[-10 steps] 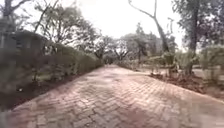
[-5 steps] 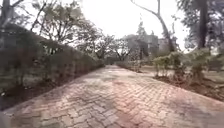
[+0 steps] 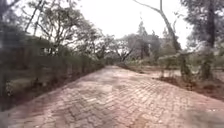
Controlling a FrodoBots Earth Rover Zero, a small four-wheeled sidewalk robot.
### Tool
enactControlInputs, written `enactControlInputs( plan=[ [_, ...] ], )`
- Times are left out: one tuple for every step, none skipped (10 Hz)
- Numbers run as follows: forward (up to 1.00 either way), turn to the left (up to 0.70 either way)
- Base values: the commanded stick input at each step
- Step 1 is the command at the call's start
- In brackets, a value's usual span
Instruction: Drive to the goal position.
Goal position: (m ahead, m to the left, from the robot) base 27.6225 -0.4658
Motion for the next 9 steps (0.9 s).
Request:
enactControlInputs(
  plan=[
    [0.85,0.00],
    [0.85,0.00],
    [0.85,0.00],
    [0.85,0.00],
    [0.85,0.00],
    [0.85,0.00],
    [0.85,0.00],
    [0.85,0.00],
    [0.85,0.00]
  ],
)
